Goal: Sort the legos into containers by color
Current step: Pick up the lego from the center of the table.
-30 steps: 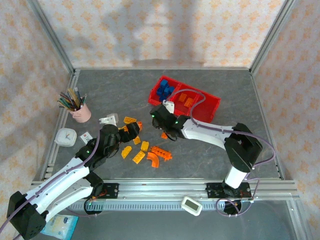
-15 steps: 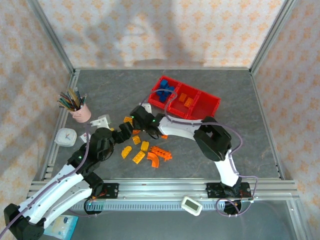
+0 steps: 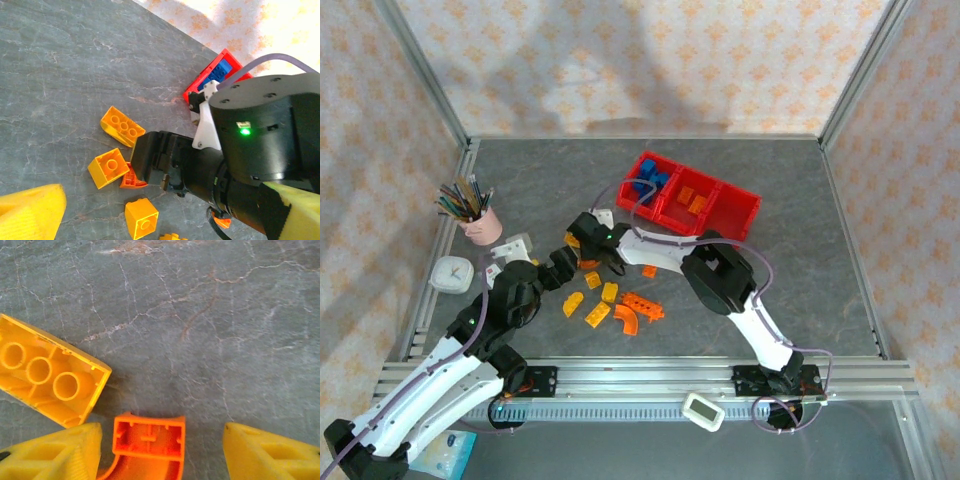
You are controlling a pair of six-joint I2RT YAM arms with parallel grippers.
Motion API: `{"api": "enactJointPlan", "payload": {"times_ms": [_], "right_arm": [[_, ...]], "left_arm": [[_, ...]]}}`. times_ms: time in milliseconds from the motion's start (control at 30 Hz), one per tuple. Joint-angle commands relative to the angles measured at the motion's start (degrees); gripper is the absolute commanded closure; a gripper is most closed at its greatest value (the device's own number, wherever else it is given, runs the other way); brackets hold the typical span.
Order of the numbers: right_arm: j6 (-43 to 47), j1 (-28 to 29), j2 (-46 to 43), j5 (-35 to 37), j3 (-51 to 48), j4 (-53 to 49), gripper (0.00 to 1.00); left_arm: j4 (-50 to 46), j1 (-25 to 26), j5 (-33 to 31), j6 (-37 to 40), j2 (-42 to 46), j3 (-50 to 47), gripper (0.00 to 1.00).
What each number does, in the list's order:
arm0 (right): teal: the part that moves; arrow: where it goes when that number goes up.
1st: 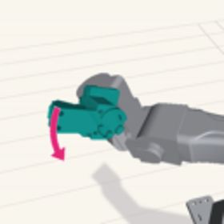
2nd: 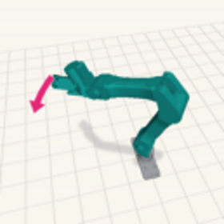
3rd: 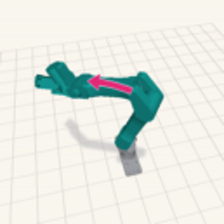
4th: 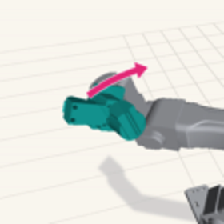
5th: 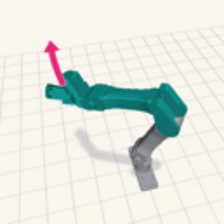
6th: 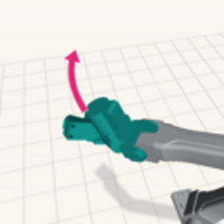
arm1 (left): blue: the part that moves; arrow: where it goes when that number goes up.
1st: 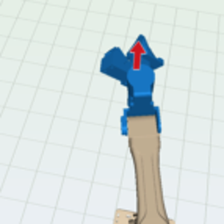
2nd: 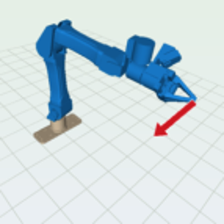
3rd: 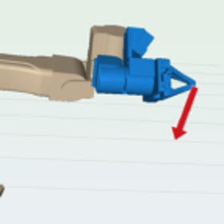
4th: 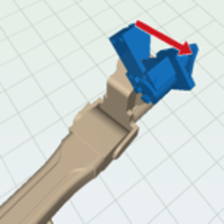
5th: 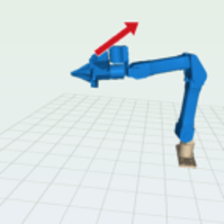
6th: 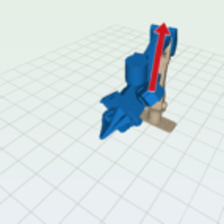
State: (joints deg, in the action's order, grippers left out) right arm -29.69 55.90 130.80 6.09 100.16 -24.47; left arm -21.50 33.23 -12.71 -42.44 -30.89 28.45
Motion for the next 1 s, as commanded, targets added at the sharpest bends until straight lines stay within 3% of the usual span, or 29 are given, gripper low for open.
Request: {"api": "enactJointPlan", "payload": {"times_ms": [0, 133, 500, 967], "right_arm": [[0.2, 0.4, 2.5, 2.5, 3.1, -3.9, 0.35], [-0.4, 0.4, 3.5, 2.5, 3.6, -4.8, 0.39], [-0.8, -0.8, -1.0, 3.2, -1.9, -2.5, 0.61], [-1.3, -5.4, -18.6, 2.8, -14.4, 4.2, 0.67]], "left_arm": [[-0.6, -0.5, -1.5, -0.2, -0.3, 1.6, 0.01], [-0.7, -0.5, -1.6, 0.0, -0.4, 1.9, 0.01], [1.0, -0.5, -0.6, -0.2, -0.6, 1.4, 0.01], [3.3, -0.6, 5.6, 1.7, -4.3, 3.4, 0.01]]}}
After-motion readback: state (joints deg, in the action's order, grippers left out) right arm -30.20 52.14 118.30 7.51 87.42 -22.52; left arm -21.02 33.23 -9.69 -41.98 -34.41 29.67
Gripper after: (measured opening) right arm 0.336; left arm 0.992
